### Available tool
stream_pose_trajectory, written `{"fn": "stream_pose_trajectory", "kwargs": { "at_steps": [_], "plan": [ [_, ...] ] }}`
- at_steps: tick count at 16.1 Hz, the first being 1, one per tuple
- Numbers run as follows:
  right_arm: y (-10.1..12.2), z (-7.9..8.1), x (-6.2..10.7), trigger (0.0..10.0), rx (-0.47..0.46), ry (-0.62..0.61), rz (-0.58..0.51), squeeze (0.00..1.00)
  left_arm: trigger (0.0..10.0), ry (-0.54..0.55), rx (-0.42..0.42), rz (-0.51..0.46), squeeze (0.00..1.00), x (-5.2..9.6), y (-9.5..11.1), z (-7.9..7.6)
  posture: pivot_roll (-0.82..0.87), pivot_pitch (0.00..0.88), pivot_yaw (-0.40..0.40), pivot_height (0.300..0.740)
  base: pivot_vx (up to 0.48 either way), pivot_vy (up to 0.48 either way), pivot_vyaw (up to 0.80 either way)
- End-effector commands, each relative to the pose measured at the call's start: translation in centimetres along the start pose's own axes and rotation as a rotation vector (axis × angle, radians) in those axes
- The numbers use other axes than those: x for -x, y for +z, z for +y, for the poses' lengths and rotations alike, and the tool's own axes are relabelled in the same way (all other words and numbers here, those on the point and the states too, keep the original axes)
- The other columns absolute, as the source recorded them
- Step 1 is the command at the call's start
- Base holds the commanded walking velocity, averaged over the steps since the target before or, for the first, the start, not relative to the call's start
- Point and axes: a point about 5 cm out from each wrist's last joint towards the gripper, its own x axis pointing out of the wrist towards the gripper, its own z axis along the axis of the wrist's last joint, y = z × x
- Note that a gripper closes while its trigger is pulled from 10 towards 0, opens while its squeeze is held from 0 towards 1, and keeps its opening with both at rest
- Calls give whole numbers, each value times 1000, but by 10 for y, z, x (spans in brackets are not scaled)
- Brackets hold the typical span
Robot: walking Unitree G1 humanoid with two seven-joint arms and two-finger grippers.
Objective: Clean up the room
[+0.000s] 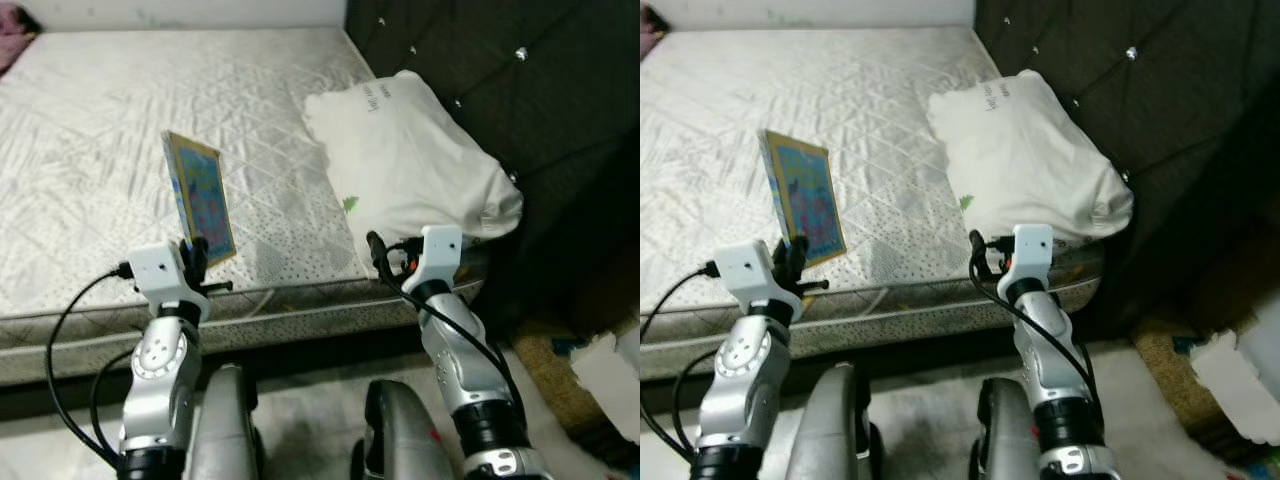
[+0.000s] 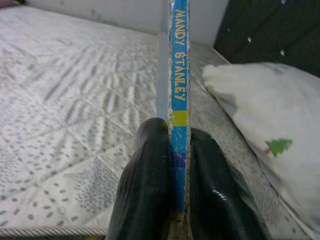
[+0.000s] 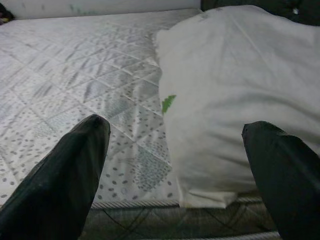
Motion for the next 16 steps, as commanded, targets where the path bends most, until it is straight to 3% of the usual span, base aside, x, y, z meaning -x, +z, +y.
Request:
{"fn": "stream_pose_trajectory", "kwargs": {
  "at_steps": [1, 6, 16],
  "plan": [
    [2, 0, -2, 10000, 9, 2, 3, 0, 10000, -30, -5, -52, 0, -3, 10, -5, -101, 72, -13, 588, 0, 0, 0],
    [2, 0, -2, 10000, 14, 2, 4, 0, 10000, -56, 0, -65, 0, -2, 11, -7, -101, 71, -14, 588, 125, 0, 0],
    [2, 0, -3, 10000, 23, 0, 3, 0, 10000, -66, 4, -59, 0, -4, 10, -9, -105, 71, -14, 588, 437, 0, 0]
  ]
}}
